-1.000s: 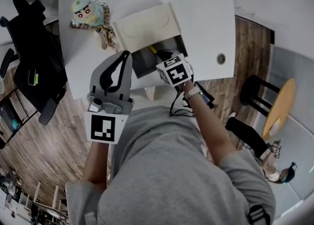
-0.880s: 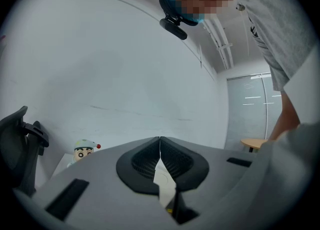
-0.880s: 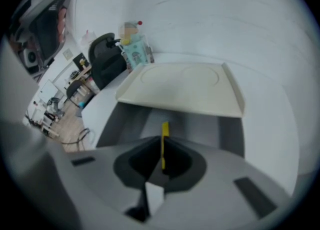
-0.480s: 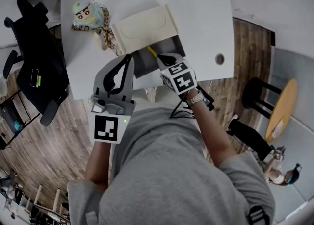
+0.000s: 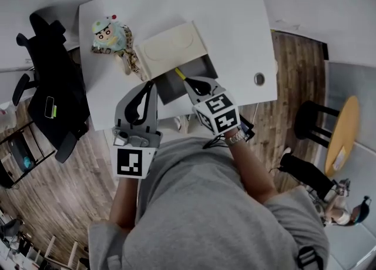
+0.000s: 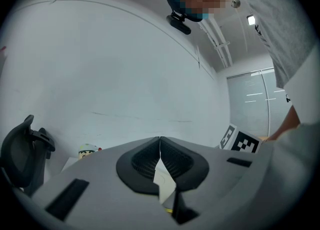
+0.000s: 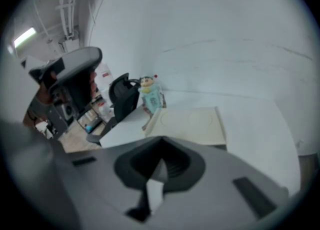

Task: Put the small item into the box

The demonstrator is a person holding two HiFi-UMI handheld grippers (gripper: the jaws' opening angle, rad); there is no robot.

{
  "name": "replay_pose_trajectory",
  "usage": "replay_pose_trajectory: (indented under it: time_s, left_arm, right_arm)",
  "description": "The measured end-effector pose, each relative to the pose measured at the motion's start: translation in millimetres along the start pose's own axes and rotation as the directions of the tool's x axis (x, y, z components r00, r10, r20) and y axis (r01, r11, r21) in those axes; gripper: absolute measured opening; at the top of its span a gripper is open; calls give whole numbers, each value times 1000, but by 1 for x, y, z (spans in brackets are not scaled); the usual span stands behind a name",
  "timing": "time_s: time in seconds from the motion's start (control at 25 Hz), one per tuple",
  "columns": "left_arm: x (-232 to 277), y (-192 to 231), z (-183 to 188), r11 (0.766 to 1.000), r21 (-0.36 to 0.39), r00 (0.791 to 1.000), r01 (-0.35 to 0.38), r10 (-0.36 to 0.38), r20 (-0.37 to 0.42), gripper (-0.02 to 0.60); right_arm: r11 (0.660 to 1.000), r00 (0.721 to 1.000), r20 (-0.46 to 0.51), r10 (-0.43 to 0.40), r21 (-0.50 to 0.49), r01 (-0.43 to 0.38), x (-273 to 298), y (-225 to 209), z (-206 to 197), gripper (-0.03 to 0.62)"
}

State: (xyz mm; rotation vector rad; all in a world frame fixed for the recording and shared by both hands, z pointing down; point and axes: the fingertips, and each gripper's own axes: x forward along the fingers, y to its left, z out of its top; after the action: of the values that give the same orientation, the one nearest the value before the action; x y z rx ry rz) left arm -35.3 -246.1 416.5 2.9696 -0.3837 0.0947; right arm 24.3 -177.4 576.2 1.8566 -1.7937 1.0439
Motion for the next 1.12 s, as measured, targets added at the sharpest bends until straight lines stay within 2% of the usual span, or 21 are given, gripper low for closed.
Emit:
replay_pose_trajectory:
  time_s: [0.16,0.4,0.84,1.12]
  left_arm:
    - [-4,2,11,1000,-13,999,-22,22,27,34]
    - [-11,6,21,999,12,997,-41,40,59,34]
    - [-19,0,41,998,64,995,-25,19,94,34]
    - [-18,-18,50,999,51,995,12,-17,95,34]
  right_arm:
    - [1000,996,86,6,11,-7,-19,10,22,32]
    - [998,977,214,16,48,-27,-48,21,57,32]
    - [1000,942,337,5,-9,-2,-90,33,93,32]
    - [999,917,399,22,-42,-5,-115,41,115,32]
